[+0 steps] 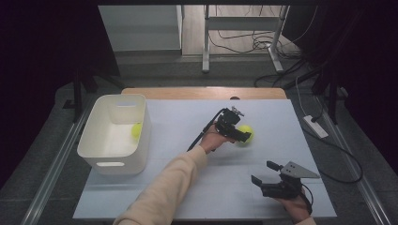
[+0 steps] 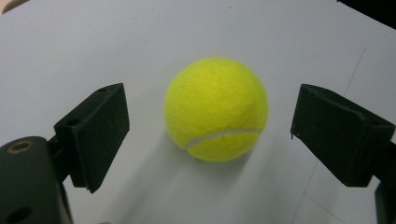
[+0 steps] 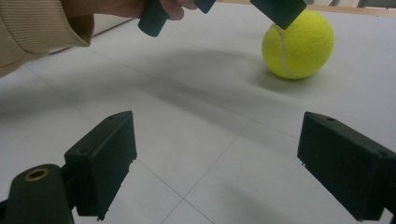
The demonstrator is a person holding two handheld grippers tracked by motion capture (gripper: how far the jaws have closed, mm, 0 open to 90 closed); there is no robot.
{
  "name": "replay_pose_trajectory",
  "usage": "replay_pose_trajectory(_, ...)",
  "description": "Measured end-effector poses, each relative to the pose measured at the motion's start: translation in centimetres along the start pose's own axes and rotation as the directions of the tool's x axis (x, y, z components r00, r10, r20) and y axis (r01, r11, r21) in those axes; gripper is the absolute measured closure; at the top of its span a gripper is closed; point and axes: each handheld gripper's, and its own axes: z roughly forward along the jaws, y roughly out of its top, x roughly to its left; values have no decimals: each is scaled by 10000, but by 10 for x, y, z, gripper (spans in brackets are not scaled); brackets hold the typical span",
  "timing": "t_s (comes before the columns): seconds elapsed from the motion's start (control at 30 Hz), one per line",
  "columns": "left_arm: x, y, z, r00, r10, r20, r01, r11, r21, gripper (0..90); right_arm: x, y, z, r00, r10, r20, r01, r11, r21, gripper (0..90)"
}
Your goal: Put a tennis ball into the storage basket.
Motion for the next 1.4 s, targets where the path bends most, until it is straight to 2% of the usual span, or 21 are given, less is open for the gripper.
replay_pose_trajectory(0.3,-4,3,13,9999,82,127,-83,9999,97,120,-1,0,0,10000,59,-13,-59,10000,16,117)
replay_pose_trajectory(0.67,-3,5,29,10000,38,82,-41,9993,367,125,-1,0,-1,10000,95,-28,-95,9999,-37,118)
replay_pose_trajectory(0.8,-4,5,34,9998,96,170,-105,9986,527,187,-2,0,-2,9999,126,-24,-126,9999,-45,118)
replay_pose_trajectory(0.83,-5,4,35,9999,158,42,-160,9986,497,237,-2,0,-2,9999,124,-25,-124,9999,-41,118)
replay_pose_trajectory(1.07,-1,4,32,9997,-51,226,36,9980,632,270,-2,-1,-2,9999,98,-26,-98,9999,-40,118)
replay_pose_trajectory(1.2,-2,5,30,9999,16,118,-23,9983,579,273,-2,0,-2,10000,89,-16,-89,10000,-42,118)
replay_pose_trajectory(1.4,-2,6,23,9998,62,186,-70,9990,438,274,-2,-1,-2,10000,92,-10,-92,10000,-33,120)
